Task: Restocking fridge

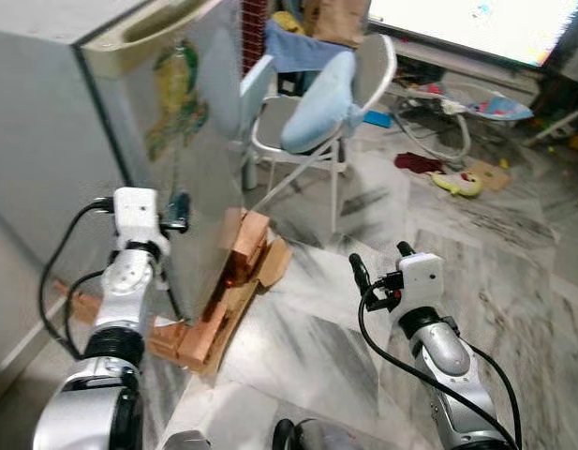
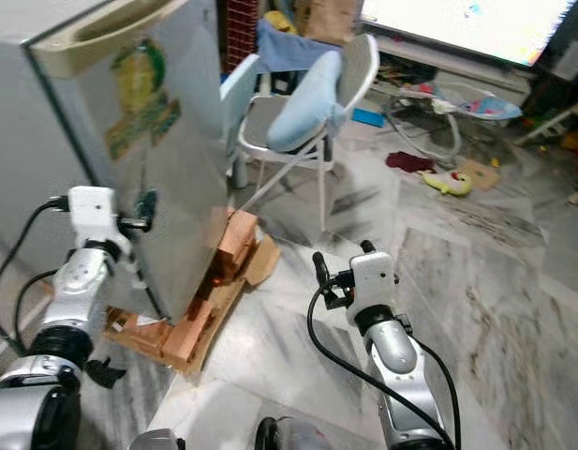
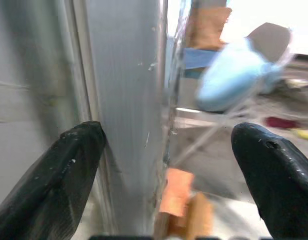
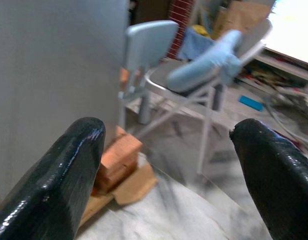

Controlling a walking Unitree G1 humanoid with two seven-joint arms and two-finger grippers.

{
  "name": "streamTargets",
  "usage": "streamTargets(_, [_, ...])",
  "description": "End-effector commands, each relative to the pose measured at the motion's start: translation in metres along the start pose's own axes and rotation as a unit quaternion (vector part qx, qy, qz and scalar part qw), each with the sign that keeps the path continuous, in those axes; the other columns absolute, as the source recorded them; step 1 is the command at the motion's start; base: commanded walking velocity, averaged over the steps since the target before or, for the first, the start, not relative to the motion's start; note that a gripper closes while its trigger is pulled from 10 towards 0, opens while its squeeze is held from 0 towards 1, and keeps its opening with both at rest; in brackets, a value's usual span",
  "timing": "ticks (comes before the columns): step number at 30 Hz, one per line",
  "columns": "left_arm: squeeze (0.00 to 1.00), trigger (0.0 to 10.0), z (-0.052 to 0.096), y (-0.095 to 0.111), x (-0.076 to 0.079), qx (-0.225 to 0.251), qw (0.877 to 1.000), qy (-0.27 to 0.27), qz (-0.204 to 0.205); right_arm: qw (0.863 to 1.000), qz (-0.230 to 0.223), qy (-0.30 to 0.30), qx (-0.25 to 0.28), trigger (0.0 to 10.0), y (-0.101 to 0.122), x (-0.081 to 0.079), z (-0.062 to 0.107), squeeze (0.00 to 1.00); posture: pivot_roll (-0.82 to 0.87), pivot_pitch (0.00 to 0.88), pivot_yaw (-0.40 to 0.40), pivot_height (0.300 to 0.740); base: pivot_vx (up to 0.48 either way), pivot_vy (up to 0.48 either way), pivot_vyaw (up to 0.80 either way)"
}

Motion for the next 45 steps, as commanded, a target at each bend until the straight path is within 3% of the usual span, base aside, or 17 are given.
streamTargets(1, [0.00, 10.0, -0.011, 0.043, 0.070, 0.072, 0.988, -0.132, -0.021, 1.000, -0.004, -0.010, 0.006, 10.0, 0.004, 0.001, 0.001, 0.00, -0.02, 0.022, -0.126, 0.740, 0.000, 0.000, 0.00])
streamTargets(2, [0.00, 10.0, -0.010, 0.048, 0.082, 0.081, 0.985, -0.151, -0.019, 1.000, -0.005, -0.014, 0.006, 10.0, 0.004, 0.001, 0.001, 0.00, -0.02, 0.022, -0.126, 0.740, 0.000, 0.000, 0.00])
streamTargets(3, [0.00, 10.0, -0.010, 0.048, 0.082, 0.081, 0.985, -0.151, -0.019, 1.000, -0.005, -0.014, 0.006, 10.0, 0.004, 0.001, 0.001, 0.00, -0.02, 0.022, -0.126, 0.740, 0.000, 0.000, 0.00])
streamTargets(4, [0.00, 10.0, -0.008, 0.060, 0.107, 0.103, 0.977, -0.186, -0.026, 1.000, -0.007, -0.022, 0.009, 10.0, 0.004, 0.001, 0.002, 0.00, -0.02, 0.018, -0.123, 0.740, 0.000, 0.000, 0.00])
streamTargets(6, [0.00, 10.0, -0.009, 0.061, 0.112, 0.102, 0.976, -0.190, -0.019, 1.000, -0.006, -0.026, 0.015, 10.0, 0.006, 0.000, 0.002, 0.00, -0.03, 0.014, -0.116, 0.740, 0.000, 0.000, 0.00])
streamTargets(10, [0.00, 10.0, -0.010, 0.049, 0.095, 0.085, 0.981, -0.175, -0.017, 0.999, -0.004, -0.032, 0.027, 10.0, 0.011, 0.000, 0.003, 0.00, -0.04, 0.009, -0.101, 0.740, 0.000, 0.000, 0.00])
streamTargets(14, [0.00, 10.0, -0.006, 0.026, 0.044, 0.045, 0.993, -0.106, -0.031, 0.998, -0.015, -0.042, 0.035, 10.0, 0.013, 0.004, 0.002, 0.00, -0.02, 0.008, -0.097, 0.740, 0.000, 0.000, 0.00])
streamTargets(19, [0.00, 10.0, 0.010, 0.013, 0.015, 0.036, 0.996, -0.075, -0.028, 0.998, -0.023, -0.038, 0.034, 10.0, 0.013, -0.002, -0.004, 0.00, 0.00, 0.012, -0.097, 0.740, 0.000, 0.000, -0.11])
streamTargets(23, [0.00, 10.0, 0.022, 0.006, 0.011, 0.033, 0.997, -0.070, -0.023, 0.999, -0.012, -0.035, 0.031, 10.0, 0.012, -0.003, -0.006, 0.00, 0.02, 0.019, -0.100, 0.740, 0.288, 0.000, -0.80])
streamTargets(29, [0.00, 10.0, 0.034, -0.004, 0.017, 0.023, 0.997, -0.074, -0.021, 0.999, -0.010, -0.032, 0.033, 10.0, 0.011, -0.005, -0.007, 0.00, 0.02, 0.021, -0.102, 0.740, 0.460, 0.000, -0.65])
streamTargets(40, [0.00, 10.0, 0.029, 0.008, 0.018, 0.029, 0.996, -0.077, -0.029, 0.998, -0.005, -0.044, 0.041, 10.0, 0.016, 0.002, -0.012, 0.00, 0.03, 0.031, -0.099, 0.740, 0.471, 0.000, -0.10])
streamTargets(45, [0.00, 10.0, 0.023, 0.015, 0.033, 0.038, 0.994, -0.100, -0.024, 0.998, -0.007, -0.042, 0.045, 10.0, 0.017, -0.002, -0.014, 0.00, 0.03, 0.026, -0.103, 0.740, 0.480, 0.000, 0.00])
Point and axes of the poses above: a point about 5 cm out from each wrist's last joint towards the gripper, its own z axis pointing back from the gripper into the wrist, its own y axis along the axis of the wrist's last joint, x = y × z, the point moved 6 cm from there along -z, pointing out of the wrist towards the gripper, and after that the axes turned 8 degrees about -z, right-handed, at the moved point
